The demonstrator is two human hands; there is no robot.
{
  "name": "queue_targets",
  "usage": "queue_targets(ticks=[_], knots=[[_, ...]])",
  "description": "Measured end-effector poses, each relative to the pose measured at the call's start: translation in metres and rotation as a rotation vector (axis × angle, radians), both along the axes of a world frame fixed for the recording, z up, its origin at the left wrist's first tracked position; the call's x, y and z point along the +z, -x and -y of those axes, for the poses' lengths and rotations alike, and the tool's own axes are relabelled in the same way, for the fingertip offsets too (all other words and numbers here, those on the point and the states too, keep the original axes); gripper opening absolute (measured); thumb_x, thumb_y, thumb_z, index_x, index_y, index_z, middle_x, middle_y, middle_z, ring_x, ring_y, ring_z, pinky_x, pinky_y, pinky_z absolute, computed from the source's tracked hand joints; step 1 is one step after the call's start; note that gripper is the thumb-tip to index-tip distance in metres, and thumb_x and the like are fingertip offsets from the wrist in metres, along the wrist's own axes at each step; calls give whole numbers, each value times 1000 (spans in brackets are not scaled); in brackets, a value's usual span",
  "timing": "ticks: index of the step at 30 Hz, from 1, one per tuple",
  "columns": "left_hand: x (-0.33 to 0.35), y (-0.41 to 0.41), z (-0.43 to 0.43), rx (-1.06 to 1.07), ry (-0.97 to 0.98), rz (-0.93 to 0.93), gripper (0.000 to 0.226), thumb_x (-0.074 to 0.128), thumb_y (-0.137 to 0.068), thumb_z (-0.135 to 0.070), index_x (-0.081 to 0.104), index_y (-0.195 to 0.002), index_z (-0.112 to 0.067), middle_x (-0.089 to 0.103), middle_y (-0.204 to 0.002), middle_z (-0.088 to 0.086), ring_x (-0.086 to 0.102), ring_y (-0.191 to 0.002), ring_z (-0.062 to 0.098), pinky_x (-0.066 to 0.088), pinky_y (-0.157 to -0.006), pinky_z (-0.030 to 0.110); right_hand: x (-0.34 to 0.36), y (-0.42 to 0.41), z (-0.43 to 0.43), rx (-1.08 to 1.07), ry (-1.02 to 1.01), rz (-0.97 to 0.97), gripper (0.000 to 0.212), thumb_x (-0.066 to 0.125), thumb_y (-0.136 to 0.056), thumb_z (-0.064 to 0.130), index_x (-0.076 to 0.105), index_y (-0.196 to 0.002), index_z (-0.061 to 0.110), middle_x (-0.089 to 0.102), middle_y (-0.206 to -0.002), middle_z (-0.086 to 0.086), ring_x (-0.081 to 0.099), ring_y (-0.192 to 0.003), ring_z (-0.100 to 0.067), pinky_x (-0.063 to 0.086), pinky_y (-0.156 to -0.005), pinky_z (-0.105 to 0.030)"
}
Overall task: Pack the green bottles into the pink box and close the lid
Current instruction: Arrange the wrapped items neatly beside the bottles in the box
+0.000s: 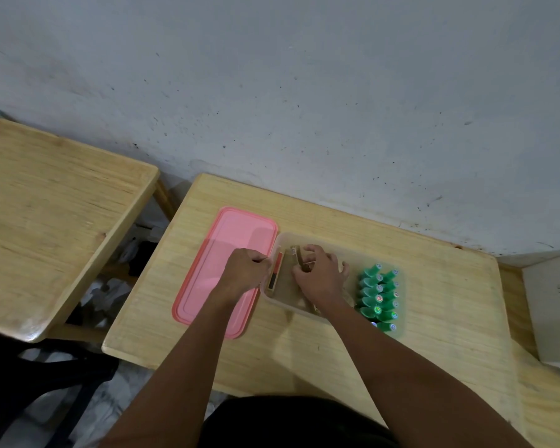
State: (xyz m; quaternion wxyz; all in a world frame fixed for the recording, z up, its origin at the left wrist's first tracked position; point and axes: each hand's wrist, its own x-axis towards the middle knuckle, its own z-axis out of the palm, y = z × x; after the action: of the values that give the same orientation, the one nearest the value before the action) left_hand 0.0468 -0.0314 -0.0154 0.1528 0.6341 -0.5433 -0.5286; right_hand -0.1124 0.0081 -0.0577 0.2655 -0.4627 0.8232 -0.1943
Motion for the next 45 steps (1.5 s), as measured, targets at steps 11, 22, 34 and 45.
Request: queue_targets(ticks=[11, 22, 34, 45], knots=[[2, 1, 0, 6, -14, 8, 17, 58, -89, -11, 72, -85, -1, 71, -93, 21, 69, -86, 34, 58, -83, 46, 15, -13, 1, 65, -90, -145, 24, 49, -93, 44, 56, -114, 34, 75, -86, 9, 65, -88, -13, 24, -90, -35], [2, 0, 1, -14, -20, 6, 14, 58, -89, -12, 70, -82, -7, 69, -91, 22, 67, -84, 34, 57, -84, 47, 18, -17, 8, 276, -232, -411, 39, 45, -90, 57, 58, -115, 31, 72, -93, 1, 64, -95, -23, 30, -90, -41], [4, 1, 0, 11, -47, -8, 16, 59, -89, -11, 71, -83, -4, 71, -93, 20, 69, -87, 31, 58, -85, 43, 21, -22, 10, 122, -239, -147, 35, 53, -85, 48, 45, -115, 30, 71, -82, 4, 66, -88, -25, 27, -99, -47], [5, 2, -1, -15, -16, 19, 13, 58, -90, -12, 68, -83, -8, 70, -94, 24, 68, -86, 34, 58, -83, 46, 37, -10, 2, -104, -88, 396, 46, 63, -87, 30, 42, -128, 26, 67, -74, 8, 59, -61, -9, 44, -57, -27]])
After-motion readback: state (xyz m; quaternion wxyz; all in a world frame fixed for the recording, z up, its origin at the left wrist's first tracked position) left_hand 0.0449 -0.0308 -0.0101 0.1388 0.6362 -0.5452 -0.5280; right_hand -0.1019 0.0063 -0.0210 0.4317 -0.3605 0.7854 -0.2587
